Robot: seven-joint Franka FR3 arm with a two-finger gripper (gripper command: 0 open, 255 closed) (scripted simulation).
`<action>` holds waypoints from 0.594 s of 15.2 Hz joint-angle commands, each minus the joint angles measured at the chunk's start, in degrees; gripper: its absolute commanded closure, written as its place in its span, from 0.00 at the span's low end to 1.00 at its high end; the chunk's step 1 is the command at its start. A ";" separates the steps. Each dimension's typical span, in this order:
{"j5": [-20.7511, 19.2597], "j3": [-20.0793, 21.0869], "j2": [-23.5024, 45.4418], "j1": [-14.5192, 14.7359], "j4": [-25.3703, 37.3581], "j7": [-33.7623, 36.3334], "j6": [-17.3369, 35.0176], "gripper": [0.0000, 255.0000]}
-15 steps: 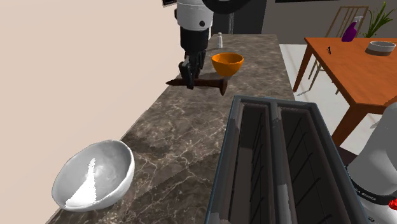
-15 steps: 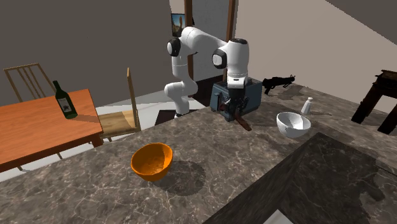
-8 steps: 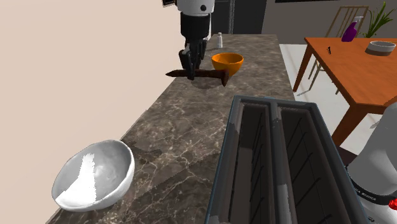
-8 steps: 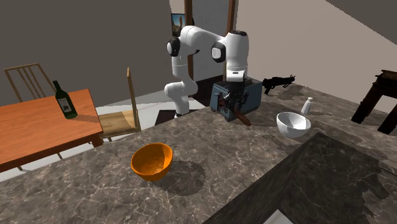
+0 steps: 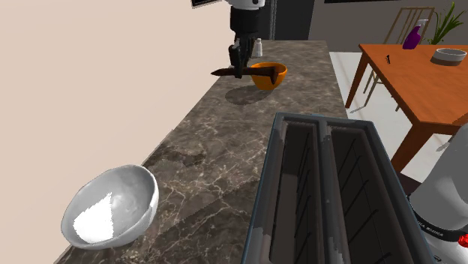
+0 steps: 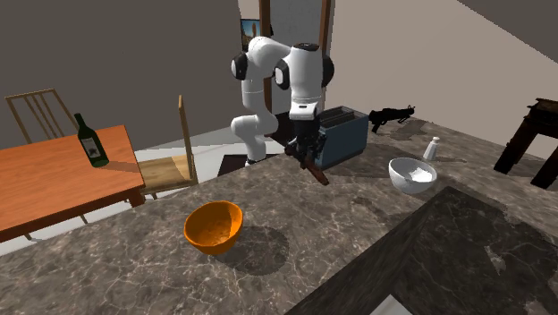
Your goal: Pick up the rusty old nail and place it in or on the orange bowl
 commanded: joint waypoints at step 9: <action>0.86 -6.10 6.53 -6.47 8.18 -12.80 -2.06 1.00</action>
